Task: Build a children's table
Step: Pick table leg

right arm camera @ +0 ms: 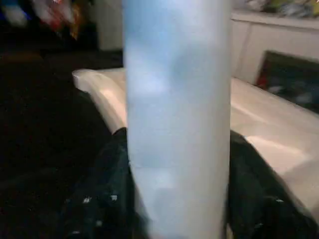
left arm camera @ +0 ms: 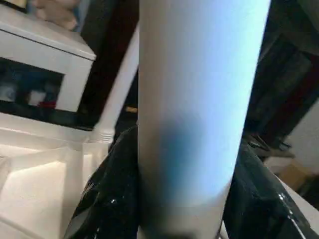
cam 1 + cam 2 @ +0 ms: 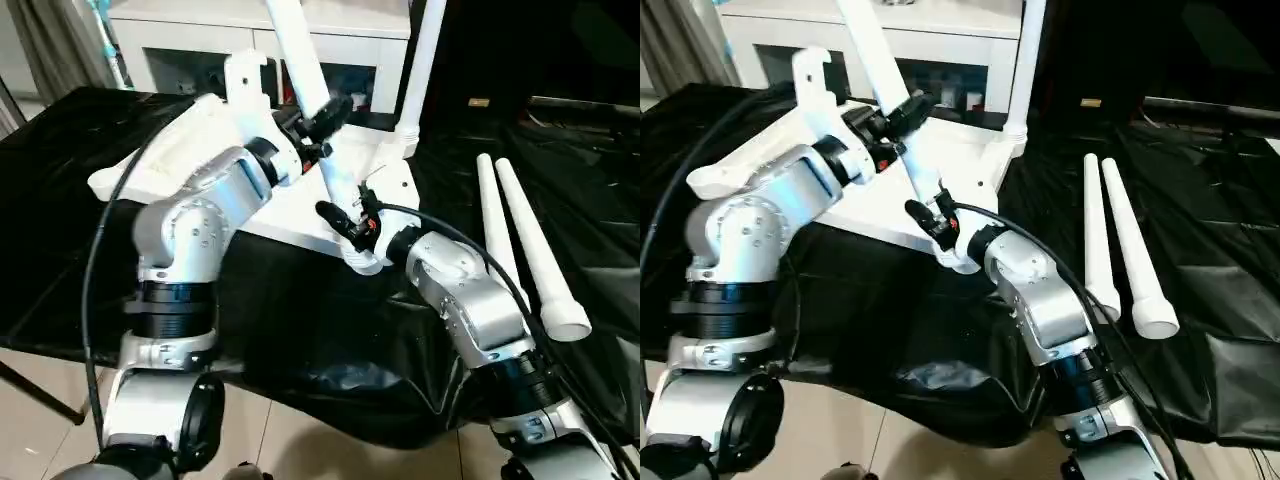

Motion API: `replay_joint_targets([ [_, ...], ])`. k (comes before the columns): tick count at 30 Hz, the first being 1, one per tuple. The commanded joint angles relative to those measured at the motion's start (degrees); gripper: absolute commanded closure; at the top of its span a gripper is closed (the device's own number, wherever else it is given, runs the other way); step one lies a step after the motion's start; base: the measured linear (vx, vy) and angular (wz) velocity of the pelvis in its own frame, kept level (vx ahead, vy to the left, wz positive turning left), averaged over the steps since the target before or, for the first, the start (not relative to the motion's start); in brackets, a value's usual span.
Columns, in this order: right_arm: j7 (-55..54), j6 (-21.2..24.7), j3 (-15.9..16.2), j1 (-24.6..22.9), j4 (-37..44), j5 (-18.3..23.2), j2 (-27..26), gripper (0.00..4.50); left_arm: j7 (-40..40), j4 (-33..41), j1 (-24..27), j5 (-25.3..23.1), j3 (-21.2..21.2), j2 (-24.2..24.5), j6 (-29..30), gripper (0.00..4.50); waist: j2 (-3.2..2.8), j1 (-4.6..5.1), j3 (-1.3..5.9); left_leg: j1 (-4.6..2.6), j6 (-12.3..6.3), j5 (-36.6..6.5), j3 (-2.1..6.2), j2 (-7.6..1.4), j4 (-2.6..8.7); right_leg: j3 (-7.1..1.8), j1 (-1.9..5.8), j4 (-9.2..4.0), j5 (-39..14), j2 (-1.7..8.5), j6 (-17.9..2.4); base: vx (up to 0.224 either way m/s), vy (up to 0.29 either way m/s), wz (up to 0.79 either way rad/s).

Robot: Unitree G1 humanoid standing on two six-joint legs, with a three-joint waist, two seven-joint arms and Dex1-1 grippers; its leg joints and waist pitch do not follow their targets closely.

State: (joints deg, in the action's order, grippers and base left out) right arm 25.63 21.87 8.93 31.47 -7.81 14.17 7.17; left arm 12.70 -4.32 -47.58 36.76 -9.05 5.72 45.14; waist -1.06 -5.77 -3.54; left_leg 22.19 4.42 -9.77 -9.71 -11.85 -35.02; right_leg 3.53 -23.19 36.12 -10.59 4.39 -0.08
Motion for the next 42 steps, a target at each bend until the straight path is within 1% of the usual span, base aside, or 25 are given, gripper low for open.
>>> replay_joint_targets([
  [1, 2.85, 2.87, -2.70, 0.76, 2.56, 4.72, -0.04, 1.94, 2.90, 1.40, 0.19, 2.26, 0.36, 0.96, 2.38, 2.71, 0.36, 0.09, 4.56, -0.86, 0.18, -9.16, -0.06, -0.24, 3.80, -2.21, 3.28, -3.98, -7.19, 2.46, -9.60, 0.000, 0.000, 0.00],
  [2, 4.22, 5.23, -3.60, 1.12, 2.87, 6.71, 0.35, 1.73, 4.54, 1.64, 0.21, 3.04, 0.67, 1.85, 3.49, 2.72, 0.26, 0.01, 4.61, -0.88, -0.07, -8.90, 0.06, -0.34, 3.85, -2.13, 3.27, -3.78, -6.89, 2.45, -10.00, 0.000, 0.000, 0.00],
  [3, 6.53, 8.94, -3.75, 1.77, 2.68, 7.98, 2.04, 1.73, 6.98, 1.92, 0.38, 4.52, 0.90, 3.18, 5.41, 2.72, 0.23, 0.04, 4.57, -0.85, 0.05, -8.73, 0.06, -0.40, 3.86, -2.13, 3.17, -3.86, -6.79, 2.46, -10.13, 0.000, 0.000, 0.00],
  [4, 8.26, 11.33, -3.41, 2.15, 2.19, 8.29, 3.56, 1.60, 8.45, 2.02, 0.50, 5.87, 0.64, 3.80, 6.70, 2.72, 0.16, -0.01, 4.61, -0.89, 0.22, -8.42, 0.07, -0.34, 3.86, -2.09, 3.28, -3.77, -6.47, 2.41, -10.47, 0.000, 0.000, 0.00],
  [6, 9.91, 13.40, -3.47, 2.38, 1.73, 9.14, 4.70, 1.53, 9.51, 1.97, 0.53, 7.34, 0.04, 4.05, 7.79, 2.73, 0.16, -0.03, 4.54, -0.91, 0.51, -8.49, -0.05, -0.30, 3.76, -2.15, 3.28, -3.85, -6.50, 2.44, -10.91, 0.000, 0.000, 0.00],
  [7, 13.83, 19.11, -4.71, 2.65, 1.83, 13.70, 6.46, 1.53, 11.09, 1.73, 0.38, 10.23, -1.57, 4.17, 9.72, 2.73, 0.28, 0.00, 4.49, -0.80, 0.58, -8.56, -0.12, -0.18, 3.76, -2.18, 3.41, -3.88, -6.82, 2.44, -11.01, 0.000, 0.000, 0.00],
  [8, 15.72, 21.45, -5.11, 2.77, 1.94, 15.61, 7.34, 1.53, 11.74, 1.47, 0.21, 11.69, -2.50, 4.09, 10.68, 2.73, 0.43, -0.20, 4.59, -0.96, 0.22, -8.70, -0.10, -0.24, 3.70, -2.17, 3.47, -3.93, -7.15, 2.54, -11.22, 0.000, 0.000, 0.00],
  [9, 15.91, 21.69, -5.15, 2.79, 1.95, 15.82, 7.44, 1.53, 11.81, 1.44, 0.19, 11.86, -2.60, 4.09, 10.79, 2.73, 0.39, -0.17, 4.48, -0.90, 0.08, -8.87, -0.18, -0.19, 3.71, -2.20, 3.46, -3.96, -7.44, 2.49, -11.32, 0.000, 0.000, 0.00],
  [10, 19.12, 25.57, -5.54, 2.85, 2.59, 19.21, 9.20, 1.53, 13.13, 0.77, -0.20, 14.30, -4.04, 4.18, 12.16, 2.73, 0.41, -0.30, 4.60, -0.84, 0.07, -8.14, -0.13, -0.27, 3.69, -2.15, 3.50, -3.95, -7.05, 2.54, -11.38, 0.000, 0.000, 0.00],
  [11, 21.27, 28.21, -5.82, 2.74, 3.37, 21.70, 10.42, 1.53, 14.62, 0.26, -0.38, 15.79, -4.71, 4.50, 12.92, 2.73, 0.66, -0.43, 4.63, -0.79, -0.26, -7.44, -0.14, -0.15, 3.60, -2.13, 3.63, -3.93, -6.57, 2.49, -11.58, 0.000, 0.000, 0.00],
  [12, 22.63, 30.27, -6.02, 2.70, 3.90, 23.40, 11.29, 1.53, 15.85, -0.12, -0.48, 16.83, -5.13, 4.84, 13.54, 2.73, 0.60, -0.52, 4.63, -0.79, -0.31, -7.28, -0.11, -0.18, 3.62, -2.12, 3.67, -3.86, -6.52, 2.52, -11.64, 0.000, 0.000, 0.00],
  [14, 23.72, 32.07, -6.21, 2.77, 4.28, 24.65, 12.00, 1.53, 16.92, -0.46, -0.56, 17.65, -5.39, 5.22, 14.11, 2.73, 0.60, -0.75, 4.66, -0.78, -0.50, -6.92, -0.14, -0.23, 3.58, -2.11, 3.56, -3.84, -6.68, 2.60, -11.77, 0.000, 0.000, 0.00],
  [15, 25.21, 34.24, -6.46, 2.88, 4.54, 26.05, 12.96, 1.53, 19.55, -0.46, -0.11, 18.02, -4.80, 6.48, 14.61, 2.73, 0.74, -0.83, 4.67, -0.79, -0.35, -6.71, -0.13, -0.29, 3.65, -2.09, 3.49, -3.93, -7.30, 2.67, -11.56, 0.000, 0.000, 0.00],
  [17, 26.54, 35.81, -6.30, 2.94, 4.71, 26.72, 13.85, 1.53, 21.17, -0.11, 0.34, 18.57, -4.45, 7.07, 15.10, 2.73, 0.48, -0.86, 4.64, -0.82, 0.09, -6.90, -0.09, -0.38, 3.68, -2.08, 3.38, -3.92, -7.99, 2.77, -11.38, 0.000, 0.000, 0.00],
  [18, 27.10, 36.51, -6.11, 2.98, 4.80, 26.98, 14.30, 1.53, 21.66, 0.09, 0.49, 18.92, -4.41, 7.18, 15.41, 2.73, 0.51, -0.83, 4.62, -0.88, 0.20, -7.09, -0.13, -0.38, 3.68, -2.08, 3.33, -3.99, -8.24, 2.70, -11.33, 0.000, 0.000, 0.00],
  [20, 27.36, 37.35, -6.07, 2.95, 4.97, 27.39, 14.58, 1.53, 22.09, 0.60, 0.75, 19.91, -4.69, 6.92, 16.01, 2.73, 0.58, -0.98, 4.59, -0.84, 0.62, -7.31, -0.12, -0.42, 3.73, -2.11, 3.40, -3.99, -8.70, 2.78, -11.13, 0.000, 0.000, 0.00],
  [22, 26.72, 38.63, -6.34, 2.99, 5.01, 28.38, 14.51, 1.81, 22.99, 1.37, 1.04, 20.13, -4.22, 7.14, 16.20, 2.73, 0.44, -1.02, 4.62, -0.88, 0.93, -7.30, -0.08, -0.47, 3.74, -2.11, 3.30, -4.01, -8.89, 2.86, -11.05, 0.000, 0.000, 0.00],
  [25, 26.50, 39.19, -6.38, 3.02, 5.03, 28.77, 14.53, 1.93, 23.44, 1.48, 1.09, 19.96, -3.84, 7.44, 16.22, 2.73, 0.51, -1.07, 4.60, -0.83, 1.21, -7.35, -0.07, -0.45, 3.80, -2.11, 3.34, -4.11, -9.40, 2.87, -10.58, 0.000, 0.000, 0.00],
  [27, 26.35, 39.64, -6.47, 3.03, 5.15, 28.76, 14.33, 2.21, 24.40, 1.39, 1.08, 19.49, -3.28, 7.99, 16.06, 2.73, 0.50, -1.08, 4.64, -0.84, 1.45, -7.31, -0.05, -0.46, 3.81, -2.10, 3.32, -4.08, -9.25, 2.85, -10.39, 0.000, 0.000, 0.00],
  [30, 26.29, 39.30, -6.62, 2.93, 5.44, 28.63, 13.91, 2.32, 25.37, 1.89, 1.28, 19.15, -2.65, 8.56, 15.71, 2.73, 0.47, -1.08, 4.64, -0.84, 1.61, -7.26, -0.04, -0.46, 3.83, -2.12, 3.30, -4.04, -9.16, 2.86, -10.14, 0.000, 0.000, 0.00],
  [35, 25.49, 36.68, -5.85, 2.20, 6.67, 27.43, 13.39, 2.43, 25.79, 3.17, 1.90, 17.28, -1.67, 8.86, 13.73, 2.73, 0.47, -1.04, 4.57, -0.85, 1.98, -7.77, -0.02, -0.51, 3.93, -2.12, 3.27, -4.10, -9.74, 2.92, -9.95, 0.000, 0.000, 0.00],
  [38, 25.66, 34.37, -4.41, 1.70, 7.49, 25.49, 13.86, 2.44, 25.20, 3.76, 2.05, 16.27, -1.04, 8.93, 13.19, 2.73, 0.46, -1.00, 4.56, -0.88, 2.09, -7.93, -0.02, -0.57, 3.94, -2.14, 3.21, -4.09, -9.88, 2.90, -9.83, 0.000, 0.000, 0.00],
  [39, 25.67, 32.97, -3.82, 1.46, 7.84, 24.41, 13.99, 2.44, 25.27, 4.00, 2.07, 15.25, -0.19, 9.35, 12.56, 2.73, 0.49, -0.99, 4.55, -0.86, 2.10, -7.96, -0.03, -0.55, 3.94, -2.16, 3.25, -4.08, -10.02, 2.93, -9.71, 0.000, 0.000, 0.00],
  [41, 25.51, 27.99, -2.93, 1.10, 8.30, 21.46, 13.81, 2.45, 26.26, 4.49, 2.05, 12.94, 2.15, 10.75, 11.45, 2.73, 0.50, -1.00, 4.49, -0.83, 2.14, -8.24, -0.05, -0.54, 3.95, -2.19, 3.13, -4.23, -11.13, 2.97, -8.97, 0.000, 0.000, 0.00],
  [42, 25.30, 26.99, -3.27, 1.50, 7.77, 21.16, 13.32, 2.11, 27.76, 5.16, 2.05, 11.05, 4.48, 12.36, 10.68, 2.73, 0.96, -0.90, 4.45, -0.76, 2.04, -8.12, -0.09, -0.55, 4.02, -2.19, 3.19, -4.38, -11.58, 2.96, -8.64, 0.000, 0.000, 0.00],
])
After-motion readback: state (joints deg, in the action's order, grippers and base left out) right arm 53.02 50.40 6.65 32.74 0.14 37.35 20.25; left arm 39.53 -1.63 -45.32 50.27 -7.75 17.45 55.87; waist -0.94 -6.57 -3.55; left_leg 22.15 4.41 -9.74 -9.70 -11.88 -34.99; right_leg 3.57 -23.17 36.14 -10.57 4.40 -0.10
